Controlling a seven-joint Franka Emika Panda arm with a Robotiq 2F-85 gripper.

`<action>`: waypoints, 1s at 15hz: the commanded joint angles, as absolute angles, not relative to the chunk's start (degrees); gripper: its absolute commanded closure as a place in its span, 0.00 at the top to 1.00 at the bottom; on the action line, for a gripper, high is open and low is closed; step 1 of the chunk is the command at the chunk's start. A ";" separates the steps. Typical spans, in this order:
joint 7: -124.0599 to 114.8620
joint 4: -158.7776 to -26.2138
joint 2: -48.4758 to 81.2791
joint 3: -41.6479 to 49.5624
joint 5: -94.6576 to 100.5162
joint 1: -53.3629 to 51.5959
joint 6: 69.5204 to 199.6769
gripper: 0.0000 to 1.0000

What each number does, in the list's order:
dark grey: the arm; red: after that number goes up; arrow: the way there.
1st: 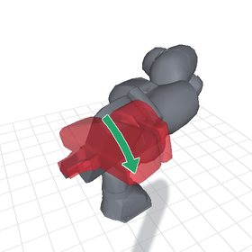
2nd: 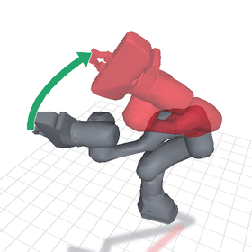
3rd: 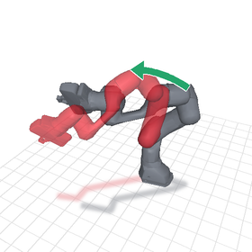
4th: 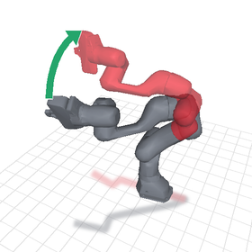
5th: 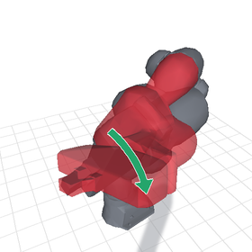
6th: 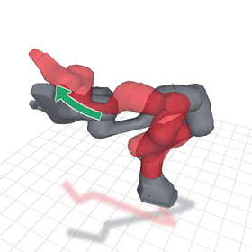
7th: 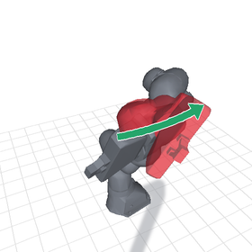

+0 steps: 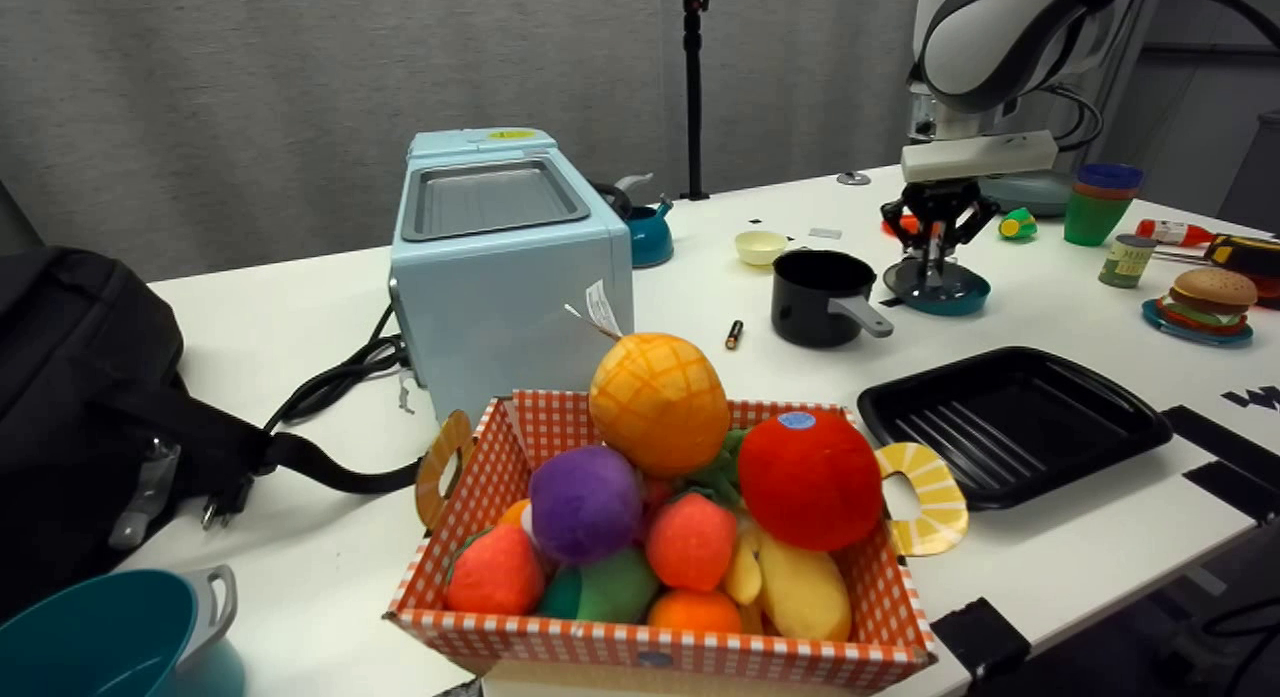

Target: Remove the lid from the black pot and place it on the blue pan

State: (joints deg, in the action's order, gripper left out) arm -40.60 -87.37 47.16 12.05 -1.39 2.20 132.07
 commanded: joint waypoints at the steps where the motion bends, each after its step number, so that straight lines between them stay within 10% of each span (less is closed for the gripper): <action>1: -40.83 -86.00 47.63 12.03 -3.05 3.38 130.87 0.04; 15: -39.21 -89.67 43.54 9.98 -11.04 6.57 131.38 0.04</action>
